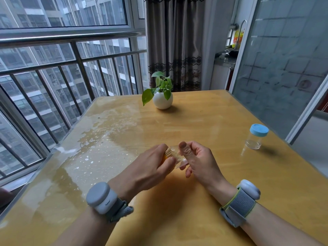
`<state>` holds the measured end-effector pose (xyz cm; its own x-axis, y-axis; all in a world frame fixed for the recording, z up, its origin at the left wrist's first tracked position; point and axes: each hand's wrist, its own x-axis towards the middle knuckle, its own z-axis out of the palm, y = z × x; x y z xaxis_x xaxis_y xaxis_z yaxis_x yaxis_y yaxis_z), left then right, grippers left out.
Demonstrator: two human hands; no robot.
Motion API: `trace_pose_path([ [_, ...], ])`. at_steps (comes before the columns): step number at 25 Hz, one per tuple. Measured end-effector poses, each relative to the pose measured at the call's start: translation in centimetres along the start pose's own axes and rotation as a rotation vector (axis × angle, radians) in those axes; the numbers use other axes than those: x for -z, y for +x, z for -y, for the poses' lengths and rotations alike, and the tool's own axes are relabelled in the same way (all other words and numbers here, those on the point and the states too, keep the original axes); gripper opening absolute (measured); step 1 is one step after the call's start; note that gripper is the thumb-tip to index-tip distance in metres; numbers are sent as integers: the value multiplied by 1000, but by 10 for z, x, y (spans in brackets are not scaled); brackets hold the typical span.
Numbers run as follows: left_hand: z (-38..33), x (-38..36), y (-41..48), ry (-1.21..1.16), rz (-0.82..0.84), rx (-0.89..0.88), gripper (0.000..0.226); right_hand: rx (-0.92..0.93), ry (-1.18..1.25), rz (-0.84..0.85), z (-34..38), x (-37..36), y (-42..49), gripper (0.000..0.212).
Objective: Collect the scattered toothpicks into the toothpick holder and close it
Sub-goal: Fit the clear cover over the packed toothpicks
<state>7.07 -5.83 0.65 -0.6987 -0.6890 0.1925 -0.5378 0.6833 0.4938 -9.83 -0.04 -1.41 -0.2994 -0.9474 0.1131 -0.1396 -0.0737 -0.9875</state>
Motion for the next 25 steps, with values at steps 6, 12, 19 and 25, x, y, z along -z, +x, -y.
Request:
trace_pose_path([
  [6, -14, 11, 10, 56, 60, -11, 34, -31, 38, -38, 1, 2, 1, 56],
  [12, -17, 8, 13, 93, 28, -19, 36, -13, 23, -40, 2, 4, 0, 60],
  [19, -15, 6, 17, 8, 29, 2, 48, 13, -20, -34, 6, 7, -1, 55],
  [25, -13, 2, 16, -18, -8, 24, 49, 37, -32, -10, 9, 9, -3, 54],
])
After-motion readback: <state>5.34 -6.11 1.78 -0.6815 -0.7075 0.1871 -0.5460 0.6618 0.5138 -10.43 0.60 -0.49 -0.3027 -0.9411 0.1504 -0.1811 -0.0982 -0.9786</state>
